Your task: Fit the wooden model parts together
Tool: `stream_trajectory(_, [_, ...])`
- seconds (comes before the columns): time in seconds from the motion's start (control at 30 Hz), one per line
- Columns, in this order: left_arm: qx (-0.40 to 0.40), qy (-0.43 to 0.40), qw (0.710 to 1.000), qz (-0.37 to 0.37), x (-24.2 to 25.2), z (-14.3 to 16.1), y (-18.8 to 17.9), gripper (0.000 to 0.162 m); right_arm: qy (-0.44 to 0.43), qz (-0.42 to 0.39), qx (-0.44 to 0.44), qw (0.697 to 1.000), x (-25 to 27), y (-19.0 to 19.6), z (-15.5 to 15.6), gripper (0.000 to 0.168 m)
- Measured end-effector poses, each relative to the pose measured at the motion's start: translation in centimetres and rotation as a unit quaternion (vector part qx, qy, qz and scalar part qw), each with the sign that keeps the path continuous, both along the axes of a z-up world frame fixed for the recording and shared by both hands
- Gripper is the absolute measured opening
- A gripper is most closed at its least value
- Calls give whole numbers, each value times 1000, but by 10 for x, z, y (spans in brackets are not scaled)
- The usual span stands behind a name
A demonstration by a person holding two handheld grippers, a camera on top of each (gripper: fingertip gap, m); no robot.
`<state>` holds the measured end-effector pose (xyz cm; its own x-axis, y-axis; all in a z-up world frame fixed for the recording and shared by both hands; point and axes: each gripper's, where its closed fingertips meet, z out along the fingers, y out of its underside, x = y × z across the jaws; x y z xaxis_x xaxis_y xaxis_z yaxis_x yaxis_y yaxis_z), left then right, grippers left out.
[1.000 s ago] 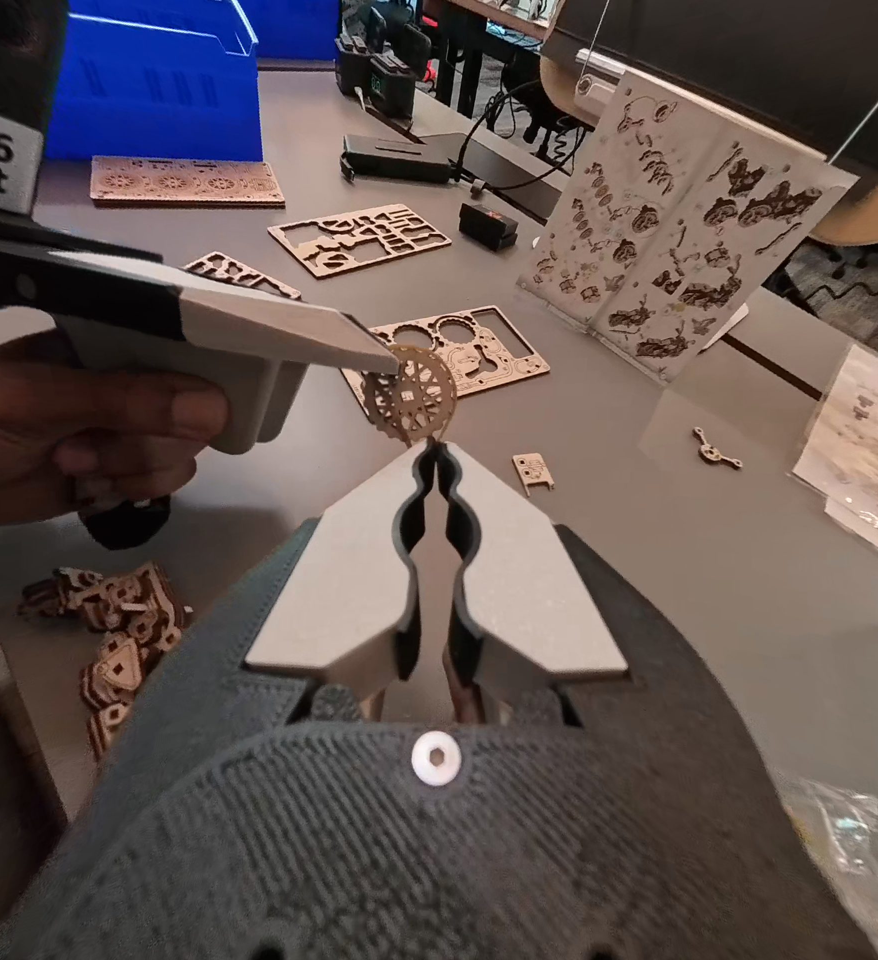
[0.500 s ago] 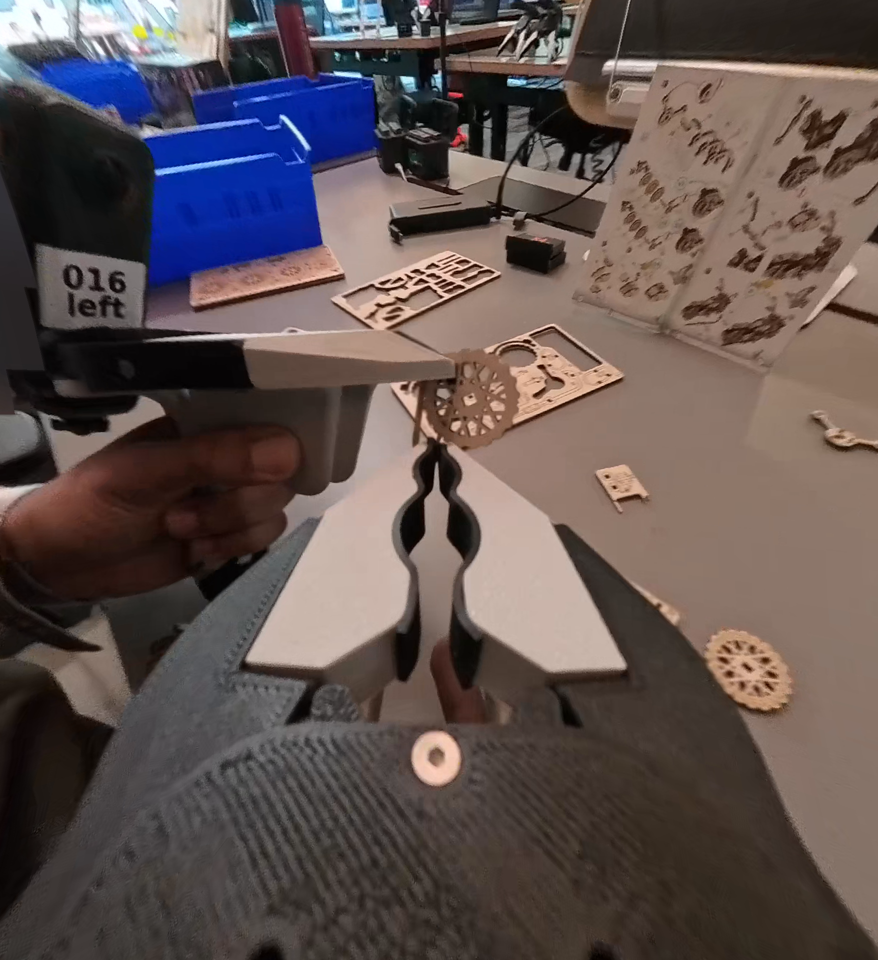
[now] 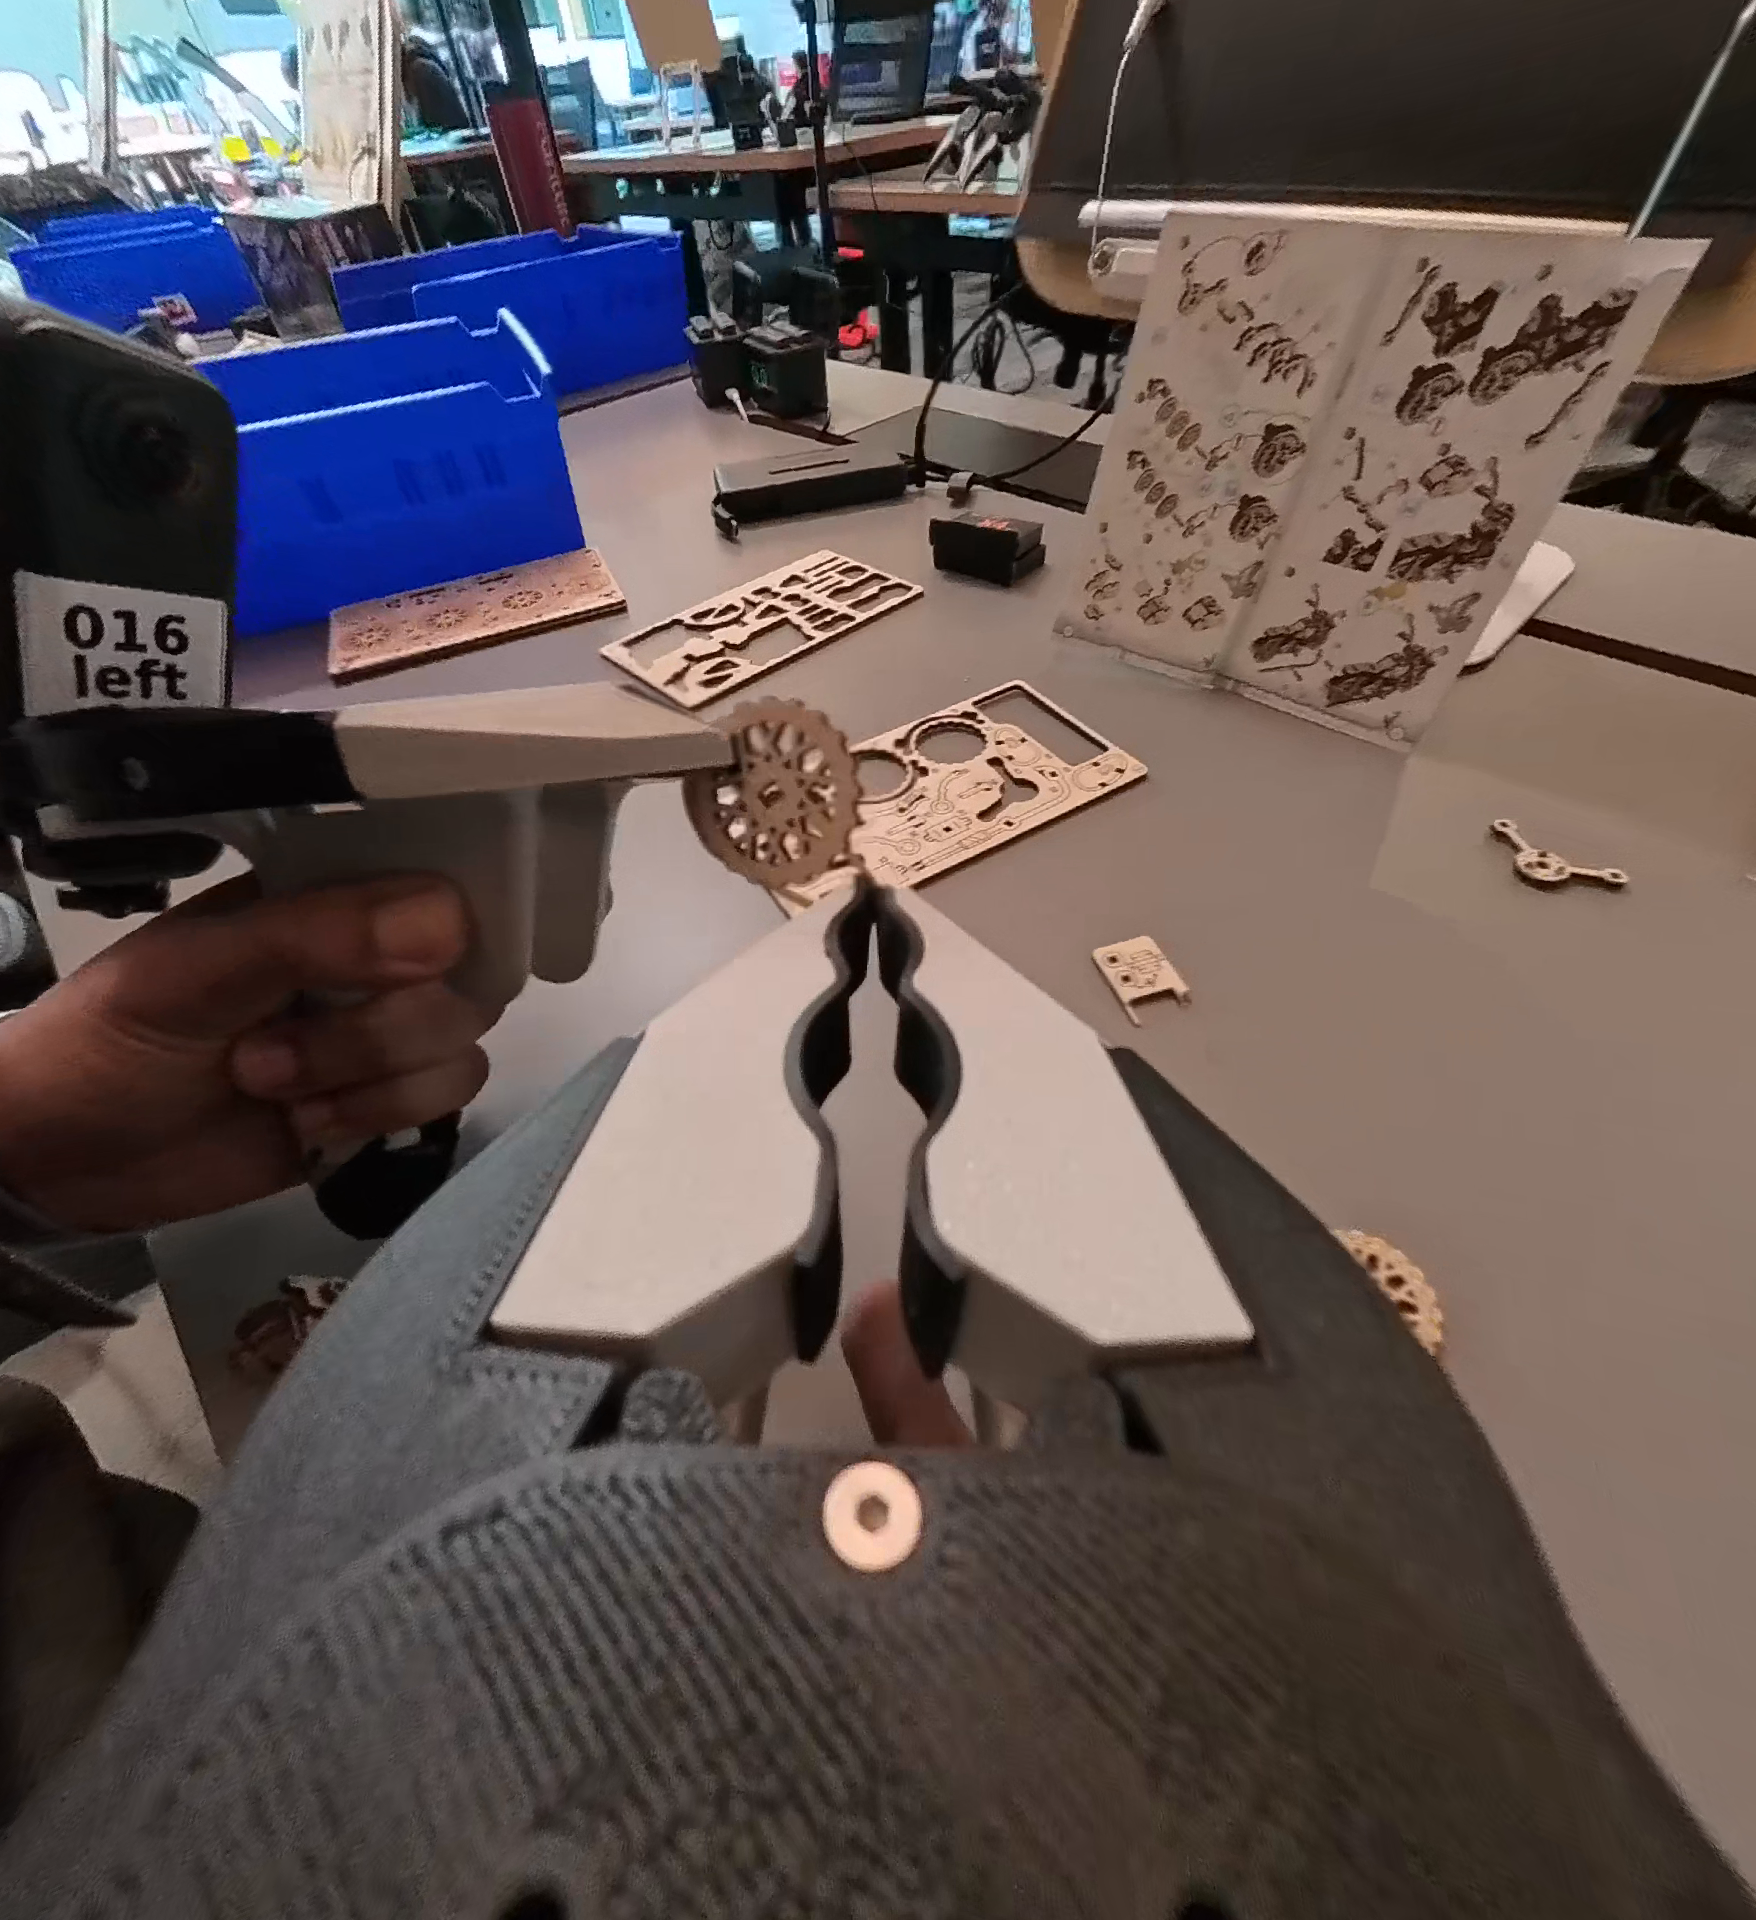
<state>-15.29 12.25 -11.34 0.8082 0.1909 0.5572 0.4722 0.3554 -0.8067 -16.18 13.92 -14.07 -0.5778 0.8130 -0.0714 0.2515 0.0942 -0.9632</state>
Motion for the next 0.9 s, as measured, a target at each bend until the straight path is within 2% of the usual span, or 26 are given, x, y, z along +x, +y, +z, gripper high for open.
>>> stream_trajectory(0.2, [-3, 15, 1000, -18, 10, 3, 6, 1, 25, -7, 4, 1000, -1, 12, 13, 0])
stream_trajectory(0.37, [-14, 22, 999, -48, 25, -1, 18, 1, 17, -9, -32, 999, -5, 29, 21, 0])
stream_trajectory(0.53, [-38, -2, 998, -51, 21, -13, 22, 1, 75, -9, 95, 993, 1, 22, 23, 0])
stream_trajectory(0.7, [-76, -2, 995, -58, 20, -21, 26, 2, 91, -4, 114, 989, 4, 22, 29, 0])
stream_trajectory(0.77, [-86, 1, 995, -52, 18, -22, 24, 2, 113, -5, 150, 982, 4, 21, 27, 0])
stream_trajectory(0.9, [-67, 19, 997, -41, 14, -12, 18, 1, 126, -10, 202, 971, 2, 20, 20, 0])
